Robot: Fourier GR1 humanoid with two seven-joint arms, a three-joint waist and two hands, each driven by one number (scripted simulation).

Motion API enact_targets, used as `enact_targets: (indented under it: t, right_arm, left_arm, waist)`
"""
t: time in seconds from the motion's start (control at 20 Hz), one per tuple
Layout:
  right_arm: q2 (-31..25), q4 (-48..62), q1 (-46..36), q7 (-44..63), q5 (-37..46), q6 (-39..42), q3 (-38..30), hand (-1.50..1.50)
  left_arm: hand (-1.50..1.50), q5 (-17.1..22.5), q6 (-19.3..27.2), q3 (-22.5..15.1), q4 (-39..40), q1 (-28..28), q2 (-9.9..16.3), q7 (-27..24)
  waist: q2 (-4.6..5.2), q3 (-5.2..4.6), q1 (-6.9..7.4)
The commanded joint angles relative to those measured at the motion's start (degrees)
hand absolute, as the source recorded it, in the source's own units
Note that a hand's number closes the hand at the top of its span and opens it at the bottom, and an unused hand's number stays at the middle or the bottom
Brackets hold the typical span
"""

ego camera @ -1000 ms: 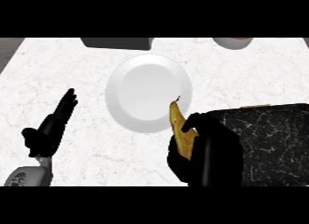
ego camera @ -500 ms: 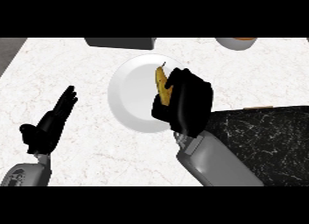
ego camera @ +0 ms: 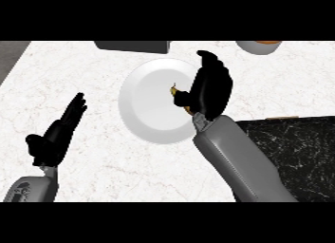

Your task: Pick the pear from the tray and place it in the plate

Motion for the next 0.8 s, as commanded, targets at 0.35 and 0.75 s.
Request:
enact_targets:
  t: [0.35,0.75]
  right_arm:
    - [0.6,-0.5,0.9,4.1,-2.9,-32.0,-2.9,-1.5]
    - [0.6,-10.3,17.9,-6.0,-7.3,-43.6,2.0,-1.5]
  left_arm:
    - [0.0,-0.9,2.1,0.1,0.4,0.7,-1.4,-0.1]
    - [0.0,0.4,0.9,2.5,-0.6,5.5,-0.1,-2.8]
  waist:
    - [-0.87,0.11,-2.11]
    - [-1.29,0.01,-4.8]
